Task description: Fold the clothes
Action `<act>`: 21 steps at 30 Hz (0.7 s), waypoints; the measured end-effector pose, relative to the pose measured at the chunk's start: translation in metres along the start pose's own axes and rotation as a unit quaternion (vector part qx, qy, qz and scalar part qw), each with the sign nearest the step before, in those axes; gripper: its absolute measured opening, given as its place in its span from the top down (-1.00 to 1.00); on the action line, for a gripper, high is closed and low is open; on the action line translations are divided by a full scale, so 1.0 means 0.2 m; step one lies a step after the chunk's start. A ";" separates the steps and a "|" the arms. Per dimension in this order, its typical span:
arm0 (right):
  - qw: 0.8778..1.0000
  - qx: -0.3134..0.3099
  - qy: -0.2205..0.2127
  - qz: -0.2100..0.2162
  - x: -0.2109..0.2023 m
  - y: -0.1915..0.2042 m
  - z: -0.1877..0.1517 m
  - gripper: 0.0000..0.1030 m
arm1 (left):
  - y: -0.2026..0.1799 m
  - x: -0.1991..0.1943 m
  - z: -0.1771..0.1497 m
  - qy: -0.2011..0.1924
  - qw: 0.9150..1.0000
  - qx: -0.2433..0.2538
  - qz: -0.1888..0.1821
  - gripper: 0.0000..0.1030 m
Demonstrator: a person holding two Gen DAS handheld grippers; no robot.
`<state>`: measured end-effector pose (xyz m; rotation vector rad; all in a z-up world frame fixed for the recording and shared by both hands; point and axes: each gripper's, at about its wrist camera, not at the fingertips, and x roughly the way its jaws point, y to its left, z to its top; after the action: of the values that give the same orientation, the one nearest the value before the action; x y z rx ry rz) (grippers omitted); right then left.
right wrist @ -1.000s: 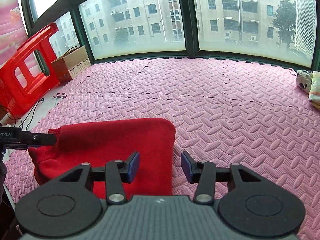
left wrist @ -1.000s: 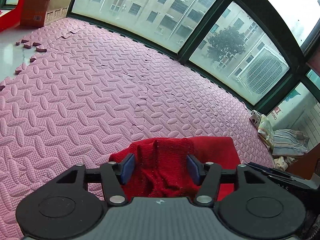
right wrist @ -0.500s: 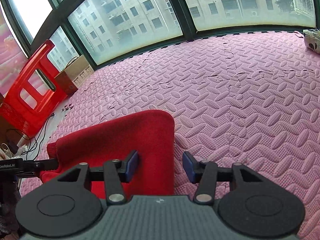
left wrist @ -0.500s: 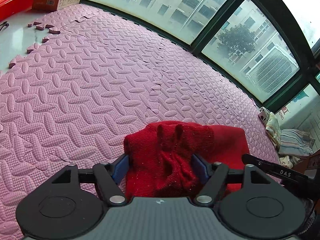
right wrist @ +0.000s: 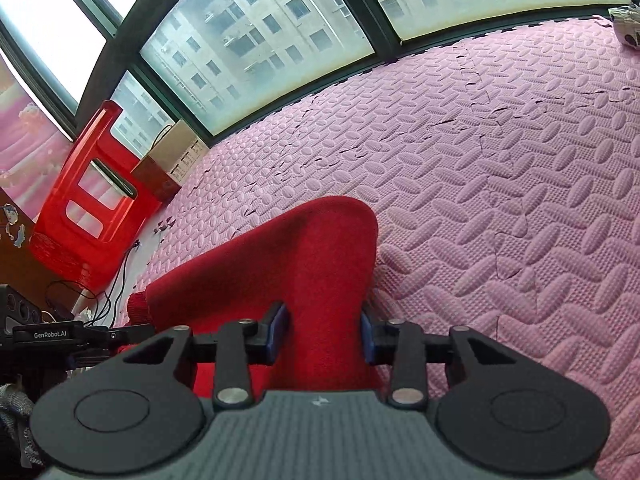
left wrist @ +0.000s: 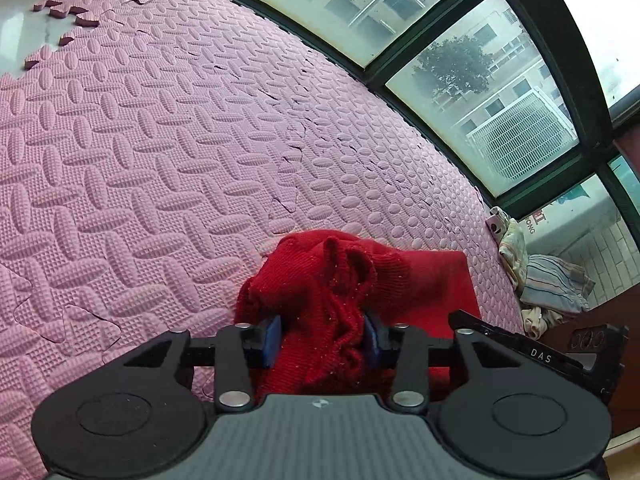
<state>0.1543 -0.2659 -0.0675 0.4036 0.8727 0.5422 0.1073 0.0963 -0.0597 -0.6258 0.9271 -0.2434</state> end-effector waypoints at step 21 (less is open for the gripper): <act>0.986 0.016 -0.136 -0.098 -0.55 -0.13 0.23 0.58 | -0.71 0.27 0.27 0.024 0.988 0.143 -0.057 0.52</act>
<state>0.1398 -0.3571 0.0123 0.4044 0.6499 0.2838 0.1920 -0.0212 0.0125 -0.4089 0.8839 -0.4862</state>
